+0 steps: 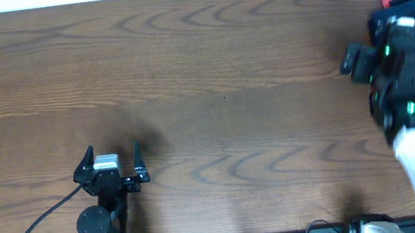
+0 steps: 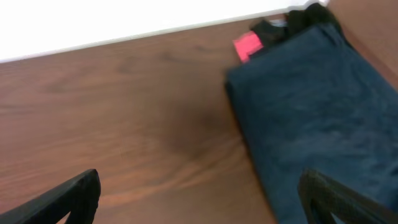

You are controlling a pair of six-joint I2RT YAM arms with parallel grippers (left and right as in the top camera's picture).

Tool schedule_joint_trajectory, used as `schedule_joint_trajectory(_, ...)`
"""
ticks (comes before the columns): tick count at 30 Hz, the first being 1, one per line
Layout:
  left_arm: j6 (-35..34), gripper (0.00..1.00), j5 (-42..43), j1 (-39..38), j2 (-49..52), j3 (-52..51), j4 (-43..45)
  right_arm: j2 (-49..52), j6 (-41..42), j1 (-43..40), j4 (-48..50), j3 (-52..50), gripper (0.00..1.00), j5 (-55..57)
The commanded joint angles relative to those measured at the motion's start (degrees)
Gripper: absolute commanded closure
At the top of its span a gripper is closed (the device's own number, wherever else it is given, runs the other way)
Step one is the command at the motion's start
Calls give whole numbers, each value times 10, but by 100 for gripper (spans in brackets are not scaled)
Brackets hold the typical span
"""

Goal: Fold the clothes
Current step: 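Reach the right gripper toward the navy jeans stack at right, then grasp the top navy jeans with the right gripper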

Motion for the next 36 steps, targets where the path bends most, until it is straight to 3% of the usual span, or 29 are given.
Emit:
schedule_joint_trajectory(1,9,2,10,2,0,-15,-9,95,-21,-23,-20,88,1,79)
schedule_joint_trajectory(5,9,2,10,2,0,-15,-9,180,-23,-31,-11,146,1,116)
schedule_joint_trajectory(10,9,2,10,2,0,-15,-9,269,-117,-31,82,150,2,103)
schedule_joint_trajectory(17,9,2,10,2,0,-15,-9,420,-207,-31,123,197,4,202)
schedule_joint_trajectory(26,9,2,10,2,0,-15,-9,554,-253,-30,143,261,5,332)
schedule_joint_trajectory(32,9,2,10,2,0,-15,-9,561,-244,-35,154,262,17,338)
schedule_joint_trajectory(36,9,2,10,2,0,-15,-9,561,-245,-35,154,262,40,336)
